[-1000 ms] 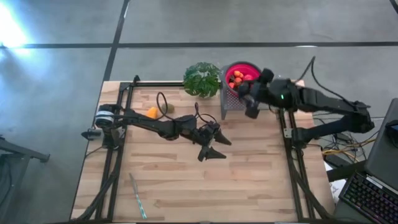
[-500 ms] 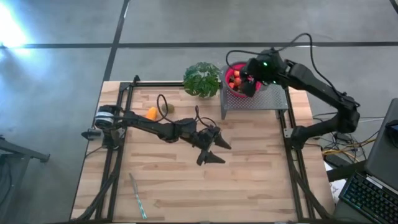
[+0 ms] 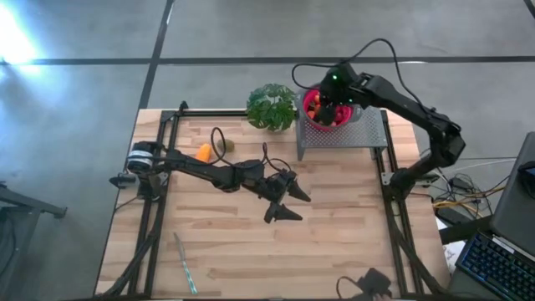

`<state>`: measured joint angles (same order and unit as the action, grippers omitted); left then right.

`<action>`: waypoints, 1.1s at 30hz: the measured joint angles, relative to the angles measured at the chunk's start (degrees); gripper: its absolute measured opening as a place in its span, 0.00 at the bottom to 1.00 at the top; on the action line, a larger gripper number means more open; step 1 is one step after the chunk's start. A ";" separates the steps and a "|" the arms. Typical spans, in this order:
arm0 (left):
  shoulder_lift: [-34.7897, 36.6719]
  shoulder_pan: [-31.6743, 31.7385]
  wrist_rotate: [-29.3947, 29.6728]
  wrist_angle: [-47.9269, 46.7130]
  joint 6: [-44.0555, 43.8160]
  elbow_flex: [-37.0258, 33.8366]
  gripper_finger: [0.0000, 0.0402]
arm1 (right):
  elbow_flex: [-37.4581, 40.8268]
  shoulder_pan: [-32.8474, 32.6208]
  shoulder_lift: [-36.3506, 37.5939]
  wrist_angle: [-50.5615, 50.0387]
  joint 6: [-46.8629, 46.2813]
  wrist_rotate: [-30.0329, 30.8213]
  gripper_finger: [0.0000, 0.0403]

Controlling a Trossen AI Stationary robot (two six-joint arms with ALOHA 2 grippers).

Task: Pick & Place Fruit
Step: Put the plum into the red strainer bowl on the shelf

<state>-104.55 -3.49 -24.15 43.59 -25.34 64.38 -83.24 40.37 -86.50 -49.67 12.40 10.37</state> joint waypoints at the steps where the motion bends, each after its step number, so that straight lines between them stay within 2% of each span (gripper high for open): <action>1: 0.00 -0.02 0.01 0.00 -0.09 0.00 0.94 | 0.00 0.17 -0.60 0.04 0.00 -0.02 0.69; 8: 0.00 -0.02 0.01 -0.02 -0.13 0.00 0.94 | 0.00 1.11 -2.98 0.15 0.02 -0.07 0.66; 14: 0.00 -0.02 0.00 -0.01 -0.13 0.00 0.94 | 0.00 1.11 -3.37 0.22 -0.11 -0.06 0.72; 19: 0.00 -0.02 0.01 0.00 -0.13 0.00 0.94 | 0.00 1.17 -3.24 0.20 0.00 0.11 0.72; 24: 0.00 -0.02 -0.01 0.00 -0.13 0.00 0.94 | 0.00 1.17 -3.23 0.24 -0.70 4.83 0.71; 30: 0.00 -0.04 0.01 0.00 -0.02 0.00 0.94 | 0.01 1.15 -3.06 -0.60 -0.82 5.64 0.80; 33: 0.00 -0.04 0.01 0.00 0.22 0.00 0.94 | 0.02 1.13 -2.96 -1.16 -0.34 3.21 0.85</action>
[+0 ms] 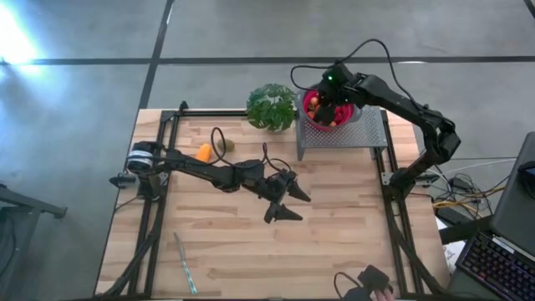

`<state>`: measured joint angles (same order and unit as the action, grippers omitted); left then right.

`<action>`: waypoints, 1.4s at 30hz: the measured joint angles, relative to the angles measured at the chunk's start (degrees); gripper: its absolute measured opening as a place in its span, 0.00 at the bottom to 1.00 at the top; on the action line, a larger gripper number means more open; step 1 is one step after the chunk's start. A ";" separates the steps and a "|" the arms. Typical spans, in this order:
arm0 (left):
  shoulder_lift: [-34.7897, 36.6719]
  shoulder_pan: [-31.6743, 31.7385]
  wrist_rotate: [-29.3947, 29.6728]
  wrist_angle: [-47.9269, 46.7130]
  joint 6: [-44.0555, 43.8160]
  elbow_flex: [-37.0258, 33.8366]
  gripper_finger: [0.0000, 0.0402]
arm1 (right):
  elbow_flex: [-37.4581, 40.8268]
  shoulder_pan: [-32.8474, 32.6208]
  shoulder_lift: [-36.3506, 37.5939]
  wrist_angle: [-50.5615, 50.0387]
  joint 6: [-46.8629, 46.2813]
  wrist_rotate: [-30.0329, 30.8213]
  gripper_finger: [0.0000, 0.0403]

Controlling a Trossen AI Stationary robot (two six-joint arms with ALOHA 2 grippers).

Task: Pick & Place Fruit
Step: Put the plum into the red strainer bowl on the shelf, then put the mango into the red strainer bowl on the shelf

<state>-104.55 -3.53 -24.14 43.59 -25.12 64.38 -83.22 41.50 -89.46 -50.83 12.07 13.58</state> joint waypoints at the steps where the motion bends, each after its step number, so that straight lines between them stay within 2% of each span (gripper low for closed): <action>1: 0.00 -0.01 0.00 0.00 0.01 0.00 0.94 | 0.00 -0.03 0.10 0.02 0.30 -1.00 0.86; 9: 0.00 -0.02 0.02 -3.08 -0.02 -0.04 0.94 | -1.38 -2.05 4.32 -1.40 1.94 -1.94 0.90; 17: 0.00 0.04 0.06 -5.05 3.68 -0.04 0.94 | -2.34 -8.19 13.84 -3.52 1.76 -1.96 0.85; 22: 0.05 0.04 1.45 -6.61 7.02 -0.04 0.94 | 0.45 -13.68 20.36 -5.03 -2.06 -2.03 0.80; 27: 3.54 0.04 8.78 -16.12 10.83 -0.04 0.94 | 6.80 -19.34 26.02 -5.68 -6.89 -1.86 0.76; 32: 11.17 -0.13 21.82 -32.86 14.20 -0.02 0.94 | 15.60 -24.10 30.90 -4.76 -11.53 -1.60 0.71; 37: 19.50 -0.33 33.70 -49.46 16.60 -0.02 0.94 | 25.75 -27.80 35.54 1.55 -14.38 -1.61 0.66; 42: 26.57 -0.32 41.31 -64.62 14.04 -0.02 0.94 | 33.37 -30.28 38.85 7.56 -16.41 -1.50 0.61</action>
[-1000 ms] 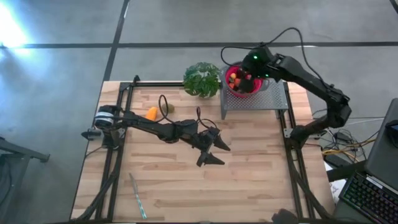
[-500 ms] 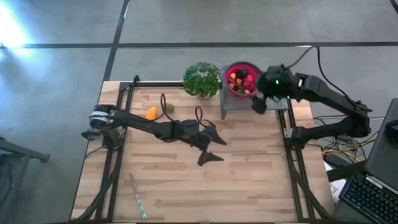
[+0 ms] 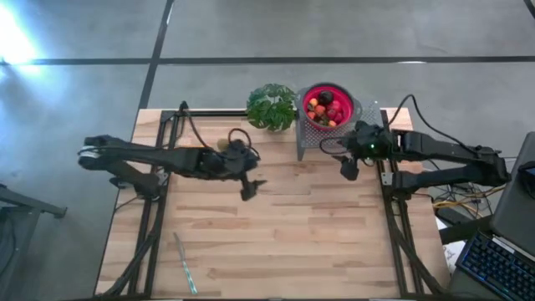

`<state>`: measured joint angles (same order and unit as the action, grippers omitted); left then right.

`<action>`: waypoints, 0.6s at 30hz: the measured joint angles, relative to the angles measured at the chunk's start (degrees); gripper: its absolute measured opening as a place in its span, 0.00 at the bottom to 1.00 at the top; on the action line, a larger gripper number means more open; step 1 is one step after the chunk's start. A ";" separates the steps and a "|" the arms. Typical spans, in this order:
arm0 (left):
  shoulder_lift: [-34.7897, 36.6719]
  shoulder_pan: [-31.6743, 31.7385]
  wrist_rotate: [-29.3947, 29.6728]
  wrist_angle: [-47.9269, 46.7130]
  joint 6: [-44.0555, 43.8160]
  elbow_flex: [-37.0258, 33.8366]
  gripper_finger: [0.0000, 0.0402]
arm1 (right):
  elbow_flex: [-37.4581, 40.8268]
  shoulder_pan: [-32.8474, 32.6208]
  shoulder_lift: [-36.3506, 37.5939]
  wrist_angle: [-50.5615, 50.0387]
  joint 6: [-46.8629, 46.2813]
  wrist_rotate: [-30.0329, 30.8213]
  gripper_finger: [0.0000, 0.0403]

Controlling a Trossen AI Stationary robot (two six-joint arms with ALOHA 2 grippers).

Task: Pick & Place Fruit
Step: Put the mango into the red strainer bowl on the shelf

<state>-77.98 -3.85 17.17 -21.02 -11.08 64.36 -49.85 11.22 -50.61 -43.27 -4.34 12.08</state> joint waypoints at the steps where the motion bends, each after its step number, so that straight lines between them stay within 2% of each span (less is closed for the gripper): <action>1: 1.32 -0.01 1.39 -2.73 -1.66 0.00 0.94 | 1.24 -0.43 0.46 1.11 -0.63 0.04 0.60; 6: 6.91 0.00 7.37 -16.54 -10.25 0.00 0.94 | 6.18 -1.79 1.85 6.81 -2.20 0.02 0.56; 11: 9.58 0.02 13.36 -24.92 -17.13 -0.02 0.94 | 9.44 -2.63 1.86 12.83 -2.84 -0.05 0.55; 15: 9.86 0.52 16.33 -31.68 -26.39 -0.07 0.94 | 11.92 -2.88 1.86 16.07 -3.68 -0.12 0.55; 18: 9.56 1.77 16.46 -37.08 -33.85 -0.09 0.94 | 13.59 -2.99 1.88 17.28 -4.63 -0.07 0.57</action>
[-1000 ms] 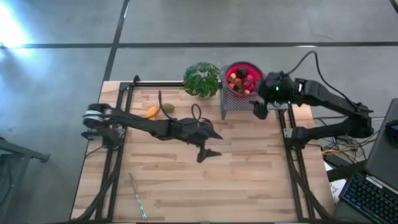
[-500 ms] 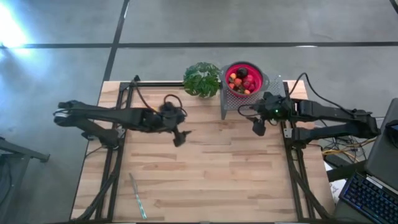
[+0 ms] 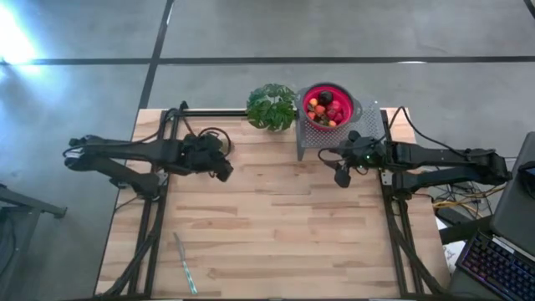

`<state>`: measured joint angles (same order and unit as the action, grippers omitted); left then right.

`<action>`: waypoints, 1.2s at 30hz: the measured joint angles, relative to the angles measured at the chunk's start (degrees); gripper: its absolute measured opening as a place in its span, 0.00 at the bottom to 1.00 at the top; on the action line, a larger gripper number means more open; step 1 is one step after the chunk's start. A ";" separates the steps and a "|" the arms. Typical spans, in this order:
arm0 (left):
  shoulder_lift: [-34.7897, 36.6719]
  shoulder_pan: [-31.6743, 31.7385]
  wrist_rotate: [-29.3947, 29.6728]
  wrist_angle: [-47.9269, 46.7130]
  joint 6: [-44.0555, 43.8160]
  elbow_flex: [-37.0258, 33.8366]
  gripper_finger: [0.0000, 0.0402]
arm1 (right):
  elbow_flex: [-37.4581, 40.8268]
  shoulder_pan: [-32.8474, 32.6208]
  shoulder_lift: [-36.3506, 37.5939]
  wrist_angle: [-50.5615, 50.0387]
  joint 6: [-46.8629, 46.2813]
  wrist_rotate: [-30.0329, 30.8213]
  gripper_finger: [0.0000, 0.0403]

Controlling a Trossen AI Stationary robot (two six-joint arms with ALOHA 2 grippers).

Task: Pick & Place Fruit
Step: Put the mango into the red strainer bowl on the shelf

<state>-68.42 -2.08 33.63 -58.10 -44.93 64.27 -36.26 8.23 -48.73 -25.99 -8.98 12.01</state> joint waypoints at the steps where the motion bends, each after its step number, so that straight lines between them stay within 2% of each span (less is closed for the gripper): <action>1: -0.22 0.40 0.02 -1.77 -1.41 -0.07 0.94 | 0.24 0.00 -0.08 -0.27 -0.07 0.00 0.58; 5: -0.66 2.26 0.35 -5.07 -4.31 -1.53 0.94 | 0.40 -0.13 -0.05 -0.28 -1.16 -0.02 0.61; 15: -1.03 9.34 0.32 -5.25 -6.56 -8.82 0.94 | 0.79 -0.87 -0.13 0.55 -1.59 -0.11 0.68; 20: -1.07 13.54 -2.20 -4.86 -6.77 -12.48 0.94 | 0.82 -2.08 -0.13 1.30 -1.42 -0.15 0.71; 25: -1.08 16.66 -3.85 -1.46 -4.21 -16.02 0.94 | 0.82 -2.38 -0.13 1.41 -1.37 -0.13 0.74; 31: -1.08 20.47 -9.11 7.77 1.28 -21.07 0.94 | 0.82 -2.38 -0.13 1.43 -1.37 -0.09 0.76; 36: -1.08 23.04 -10.29 11.40 2.76 -24.56 0.94 | 0.82 -2.36 -0.13 1.45 -1.37 -0.07 0.78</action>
<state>-69.50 20.96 23.33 -46.70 -42.17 39.71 -35.44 5.87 -48.86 -24.53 -10.35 11.94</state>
